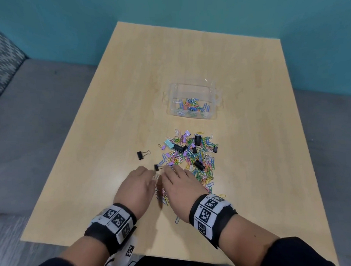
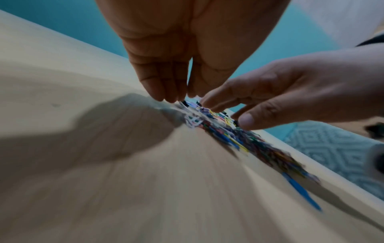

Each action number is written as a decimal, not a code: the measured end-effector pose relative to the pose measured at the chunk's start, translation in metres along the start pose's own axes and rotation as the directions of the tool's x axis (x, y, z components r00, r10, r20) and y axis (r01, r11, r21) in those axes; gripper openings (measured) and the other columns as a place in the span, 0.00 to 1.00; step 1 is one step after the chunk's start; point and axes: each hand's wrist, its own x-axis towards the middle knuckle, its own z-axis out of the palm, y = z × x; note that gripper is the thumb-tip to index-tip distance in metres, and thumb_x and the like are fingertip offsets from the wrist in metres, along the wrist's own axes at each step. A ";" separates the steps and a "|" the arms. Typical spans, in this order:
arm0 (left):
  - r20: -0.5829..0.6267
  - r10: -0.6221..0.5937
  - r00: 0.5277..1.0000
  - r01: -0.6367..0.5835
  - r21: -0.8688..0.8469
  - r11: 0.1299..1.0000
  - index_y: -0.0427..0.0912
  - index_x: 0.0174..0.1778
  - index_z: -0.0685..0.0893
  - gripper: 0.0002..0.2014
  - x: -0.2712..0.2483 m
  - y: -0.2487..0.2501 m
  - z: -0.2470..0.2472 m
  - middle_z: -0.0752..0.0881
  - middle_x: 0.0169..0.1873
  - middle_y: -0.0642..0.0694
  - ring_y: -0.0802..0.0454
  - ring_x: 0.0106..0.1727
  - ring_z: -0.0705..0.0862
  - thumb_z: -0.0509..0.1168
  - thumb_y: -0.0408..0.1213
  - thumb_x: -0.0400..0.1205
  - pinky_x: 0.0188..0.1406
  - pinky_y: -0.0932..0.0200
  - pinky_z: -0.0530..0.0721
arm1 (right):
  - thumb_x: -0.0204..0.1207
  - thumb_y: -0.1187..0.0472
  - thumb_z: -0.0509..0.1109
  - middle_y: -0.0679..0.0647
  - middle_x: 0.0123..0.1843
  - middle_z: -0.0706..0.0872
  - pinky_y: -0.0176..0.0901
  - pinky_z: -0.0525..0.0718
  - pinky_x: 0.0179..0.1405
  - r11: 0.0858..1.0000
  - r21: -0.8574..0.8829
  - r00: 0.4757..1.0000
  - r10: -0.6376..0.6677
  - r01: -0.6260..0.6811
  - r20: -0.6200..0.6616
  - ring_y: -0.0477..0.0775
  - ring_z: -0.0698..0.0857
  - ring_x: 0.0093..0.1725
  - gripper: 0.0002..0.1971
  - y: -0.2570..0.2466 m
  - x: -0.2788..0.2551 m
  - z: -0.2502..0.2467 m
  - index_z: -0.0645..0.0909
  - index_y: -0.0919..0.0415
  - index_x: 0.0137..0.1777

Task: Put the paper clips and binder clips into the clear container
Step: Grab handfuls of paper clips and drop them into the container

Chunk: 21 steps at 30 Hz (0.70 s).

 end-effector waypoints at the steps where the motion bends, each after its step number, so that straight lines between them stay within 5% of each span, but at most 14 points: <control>1: -0.036 -0.050 0.998 0.049 -0.018 0.999 0.44 0.55 0.84 0.11 0.007 0.000 -0.001 0.81 0.46 0.45 0.44 0.47 0.81 0.63 0.41 0.80 0.43 0.54 0.80 | 0.71 0.59 0.66 0.65 0.80 0.59 0.63 0.65 0.73 1.000 -0.004 1.000 0.002 -0.002 0.008 0.70 0.59 0.77 0.36 0.000 0.001 -0.003 0.58 0.69 0.78; 4: -0.023 -0.077 0.997 0.078 0.024 0.997 0.42 0.55 0.84 0.13 0.031 0.000 0.001 0.80 0.47 0.43 0.42 0.49 0.79 0.70 0.39 0.76 0.44 0.52 0.79 | 0.70 0.60 0.64 0.65 0.76 0.66 0.64 0.69 0.70 1.000 -0.010 1.000 0.003 -0.002 0.013 0.70 0.63 0.75 0.32 -0.001 0.000 -0.003 0.63 0.69 0.75; 9: 0.060 -0.043 0.997 0.037 0.098 0.995 0.38 0.44 0.84 0.05 0.043 -0.002 0.002 0.81 0.45 0.42 0.40 0.47 0.79 0.67 0.34 0.75 0.42 0.51 0.77 | 0.64 0.57 0.73 0.63 0.69 0.74 0.62 0.74 0.65 0.999 0.027 1.000 0.022 -0.022 -0.003 0.69 0.69 0.71 0.34 0.001 -0.010 0.007 0.69 0.68 0.70; 14: 0.031 -0.096 0.995 0.097 -0.051 0.994 0.46 0.37 0.84 0.02 0.035 -0.005 -0.011 0.79 0.37 0.51 0.51 0.40 0.79 0.69 0.40 0.73 0.35 0.59 0.71 | 0.69 0.59 0.66 0.63 0.69 0.74 0.62 0.74 0.66 0.997 0.046 0.997 0.068 -0.066 -0.045 0.69 0.70 0.70 0.27 0.011 -0.018 0.011 0.70 0.67 0.69; 19: -0.065 -0.196 0.979 0.194 -0.025 0.981 0.46 0.39 0.83 0.05 0.038 -0.026 -0.021 0.78 0.38 0.50 0.48 0.41 0.78 0.70 0.43 0.74 0.36 0.56 0.72 | 0.68 0.62 0.64 0.64 0.70 0.74 0.63 0.74 0.64 0.995 0.052 0.994 0.091 -0.088 -0.063 0.69 0.71 0.69 0.26 0.011 -0.007 0.010 0.71 0.68 0.68; 21: -0.098 -0.132 0.986 0.132 -0.006 0.991 0.46 0.41 0.83 0.04 0.042 -0.023 -0.019 0.79 0.39 0.49 0.46 0.42 0.79 0.70 0.40 0.75 0.38 0.54 0.77 | 0.66 0.61 0.67 0.65 0.71 0.73 0.65 0.74 0.64 0.995 0.051 0.995 0.089 -0.087 -0.051 0.70 0.70 0.70 0.29 0.010 -0.004 0.012 0.71 0.68 0.69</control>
